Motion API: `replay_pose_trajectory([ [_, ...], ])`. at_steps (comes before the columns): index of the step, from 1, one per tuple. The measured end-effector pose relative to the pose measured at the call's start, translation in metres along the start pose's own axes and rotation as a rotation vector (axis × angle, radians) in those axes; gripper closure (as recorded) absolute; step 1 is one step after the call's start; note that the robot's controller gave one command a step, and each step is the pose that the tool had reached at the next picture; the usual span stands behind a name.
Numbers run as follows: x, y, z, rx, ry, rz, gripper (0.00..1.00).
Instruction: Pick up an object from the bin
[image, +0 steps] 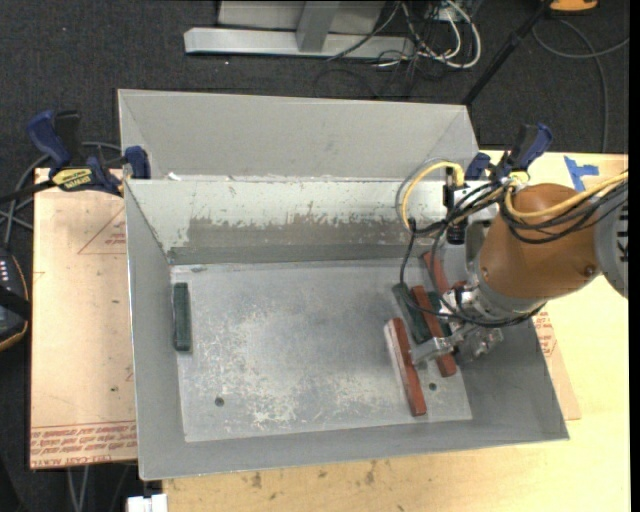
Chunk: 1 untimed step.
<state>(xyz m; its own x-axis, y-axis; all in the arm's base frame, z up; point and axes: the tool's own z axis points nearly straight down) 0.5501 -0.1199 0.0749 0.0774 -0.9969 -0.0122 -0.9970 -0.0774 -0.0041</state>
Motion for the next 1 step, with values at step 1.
replay_pose_trajectory([
  [1,0.0021,0.0001,0.0001,0.001,0.004,0.001,1.0],
])
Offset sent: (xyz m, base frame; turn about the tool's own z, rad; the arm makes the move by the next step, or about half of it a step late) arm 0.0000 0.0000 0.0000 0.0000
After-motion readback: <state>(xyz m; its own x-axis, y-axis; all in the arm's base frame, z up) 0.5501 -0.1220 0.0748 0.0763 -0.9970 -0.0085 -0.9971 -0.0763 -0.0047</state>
